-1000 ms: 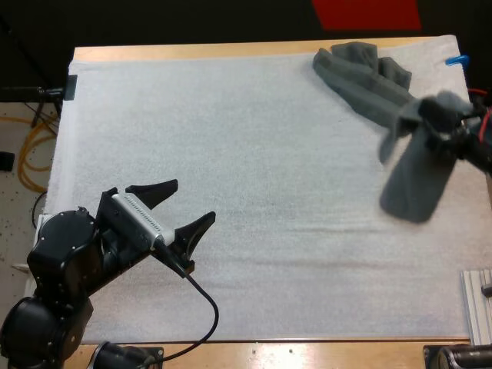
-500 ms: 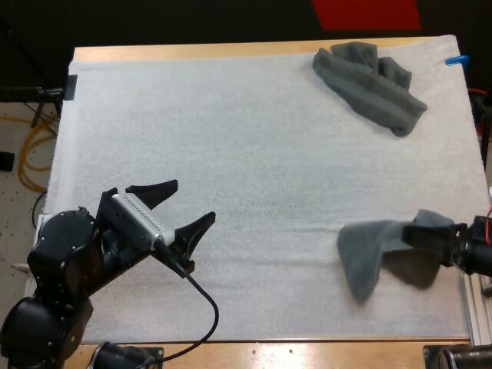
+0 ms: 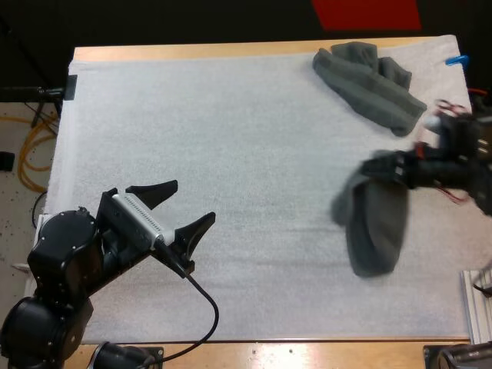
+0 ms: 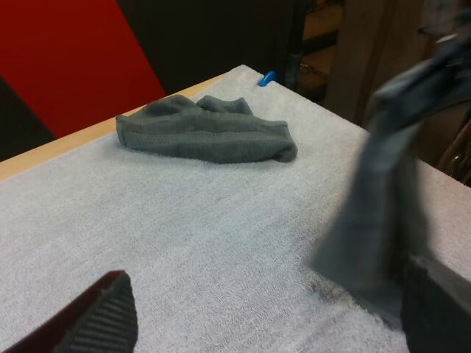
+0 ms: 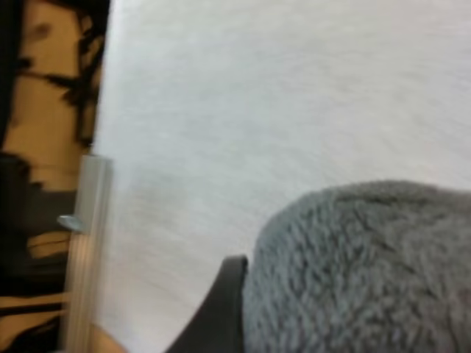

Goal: Pick towel from pile fold and stack

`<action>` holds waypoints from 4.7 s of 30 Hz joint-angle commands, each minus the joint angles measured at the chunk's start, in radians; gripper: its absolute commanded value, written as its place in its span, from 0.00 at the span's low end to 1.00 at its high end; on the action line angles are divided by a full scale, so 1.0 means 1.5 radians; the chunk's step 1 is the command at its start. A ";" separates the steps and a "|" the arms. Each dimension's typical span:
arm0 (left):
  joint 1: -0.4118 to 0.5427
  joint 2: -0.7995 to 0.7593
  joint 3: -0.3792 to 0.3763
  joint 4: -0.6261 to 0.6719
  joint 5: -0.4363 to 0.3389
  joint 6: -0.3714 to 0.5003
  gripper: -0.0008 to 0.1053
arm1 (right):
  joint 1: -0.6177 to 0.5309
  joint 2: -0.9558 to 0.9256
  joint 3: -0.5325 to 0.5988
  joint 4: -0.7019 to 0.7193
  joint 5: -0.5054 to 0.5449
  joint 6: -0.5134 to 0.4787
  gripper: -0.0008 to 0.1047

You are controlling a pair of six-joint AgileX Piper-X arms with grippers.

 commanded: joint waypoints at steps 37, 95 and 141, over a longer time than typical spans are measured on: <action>-0.003 -0.003 -0.004 -0.005 0.002 -0.001 0.69 | 0.086 0.372 -0.304 -0.114 0.210 0.081 0.01; -0.003 0.005 -0.001 0.233 0.002 0.012 0.69 | 0.303 0.381 -0.136 0.025 0.486 -0.034 0.72; -0.003 0.005 -0.002 0.255 0.008 0.012 0.69 | 0.297 0.006 -0.314 0.154 0.844 -0.277 0.01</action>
